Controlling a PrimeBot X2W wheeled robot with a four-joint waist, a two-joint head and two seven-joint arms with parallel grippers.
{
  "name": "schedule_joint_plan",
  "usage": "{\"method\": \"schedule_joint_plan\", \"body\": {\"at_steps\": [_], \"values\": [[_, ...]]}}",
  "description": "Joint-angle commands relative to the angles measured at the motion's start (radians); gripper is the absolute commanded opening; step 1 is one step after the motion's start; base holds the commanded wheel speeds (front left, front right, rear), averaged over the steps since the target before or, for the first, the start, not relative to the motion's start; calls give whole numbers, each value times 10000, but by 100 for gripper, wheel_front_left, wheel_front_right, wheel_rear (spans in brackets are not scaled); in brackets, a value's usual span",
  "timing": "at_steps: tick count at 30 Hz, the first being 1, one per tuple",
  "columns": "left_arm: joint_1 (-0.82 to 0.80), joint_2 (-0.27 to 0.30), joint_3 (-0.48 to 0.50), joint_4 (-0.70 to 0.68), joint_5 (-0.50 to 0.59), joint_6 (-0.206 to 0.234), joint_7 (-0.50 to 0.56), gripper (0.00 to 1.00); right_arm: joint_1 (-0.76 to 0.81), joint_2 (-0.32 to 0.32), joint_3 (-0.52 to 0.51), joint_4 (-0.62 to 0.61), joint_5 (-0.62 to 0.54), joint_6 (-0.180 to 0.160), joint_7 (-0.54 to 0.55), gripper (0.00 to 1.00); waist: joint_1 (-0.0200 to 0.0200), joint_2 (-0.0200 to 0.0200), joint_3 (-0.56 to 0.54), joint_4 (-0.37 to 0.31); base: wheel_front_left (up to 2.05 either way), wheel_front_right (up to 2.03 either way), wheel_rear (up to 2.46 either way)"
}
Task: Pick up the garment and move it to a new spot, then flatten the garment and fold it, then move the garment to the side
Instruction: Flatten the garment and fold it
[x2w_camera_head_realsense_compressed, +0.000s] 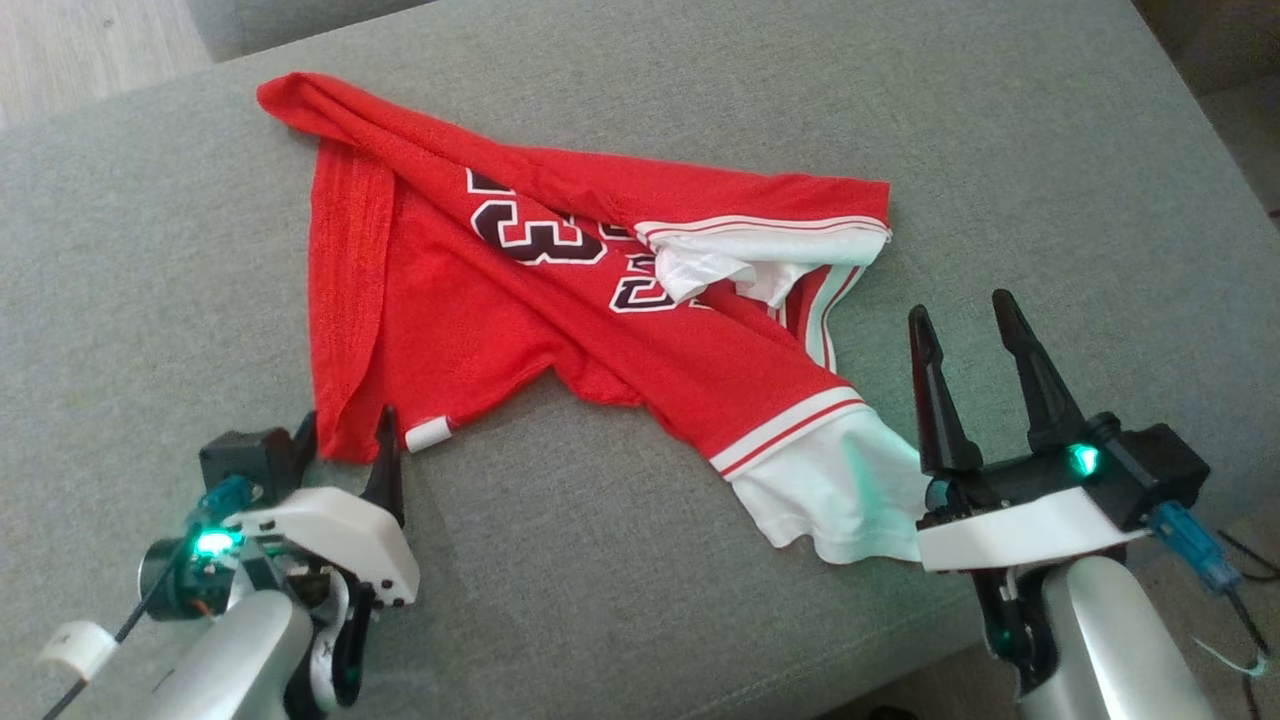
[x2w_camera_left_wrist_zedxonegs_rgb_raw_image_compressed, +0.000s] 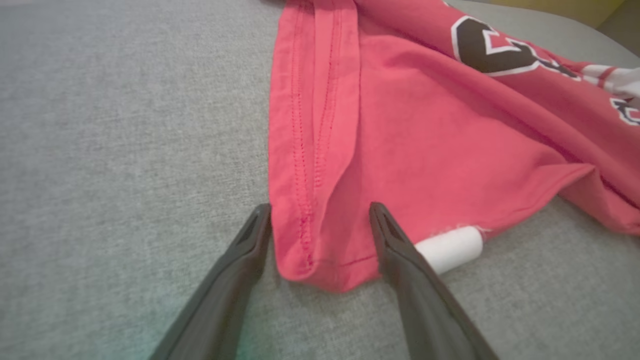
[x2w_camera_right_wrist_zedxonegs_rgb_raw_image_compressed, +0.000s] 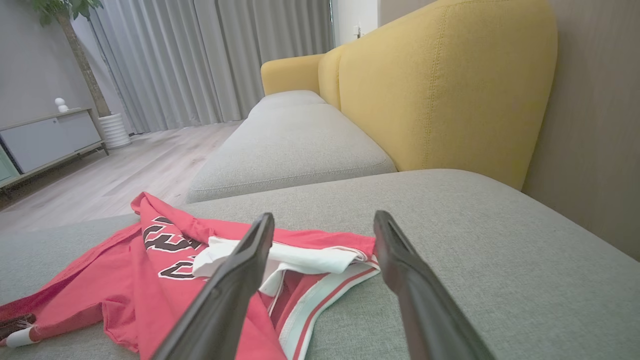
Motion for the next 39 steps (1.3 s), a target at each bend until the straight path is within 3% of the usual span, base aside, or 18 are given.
{"method": "schedule_joint_plan", "body": {"at_steps": [1, 2, 3, 7, 12, 21, 26, 27, 28, 29, 39], "values": [[10, 303, 224, 33, -48, 52, 202, 97, -7, -29, 232, -297, 88, 77, -109, 100, 1, 0, 1, -9, 0, 0, 0], [-5, 300, 232, 89, -83, 39, 236, 40, -17, -29, 241, -295, 91, 77, -109, 100, 1, 0, 5, -15, 0, 0, 0], [-22, 282, 223, 113, -158, -69, 272, 0, -26, -29, 243, -293, 92, 77, -109, 100, 1, 0, 15, -14, 0, 0, 0], [-28, 275, 177, 190, -291, -351, 295, 0, -13, -29, 206, -284, 82, 77, -109, 100, 1, 0, 5, 30, 0, 0, 0], [289, 269, 351, -225, -477, -348, -2, 0, 160, -29, 64, -303, 27, 77, -109, 100, 1, 0, -106, 279, 0, 0, 0], [2256, 881, 1441, -2458, -1054, 590, -710, 0, 348, -30, -143, -334, -238, 77, -109, 100, 1, 0, -310, 1237, 0, 0, 0], [2875, 883, 1466, -3027, -1287, 712, -680, 0, 283, -90, -53, -315, -343, 77, -109, 100, 1, 0, -319, 1725, 0, 0, 0], [2902, 803, 1465, -3065, -1337, 711, -709, 13, 257, -102, -52, -309, -351, 77, -109, 100, 1, 0, -325, 1794, 0, 0, 0], [2930, 740, 1470, -3076, -1367, 720, -751, 64, 237, -105, -42, -299, -354, 77, -109, 100, 1, 0, -340, 1836, 0, 0, 0], [2963, 719, 1452, -3065, -1358, 735, -775, 100, 221, -113, -18, -288, -358, 77, -109, 100, 1, 0, -351, 1861, 0, 0, 0], [3181, 676, 2233, -3235, -968, 878, -2460, 100, 343, -191, -258, -420, -403, 77, -109, 100, 1, 0, -599, 1765, 0, 0, 0]]}}
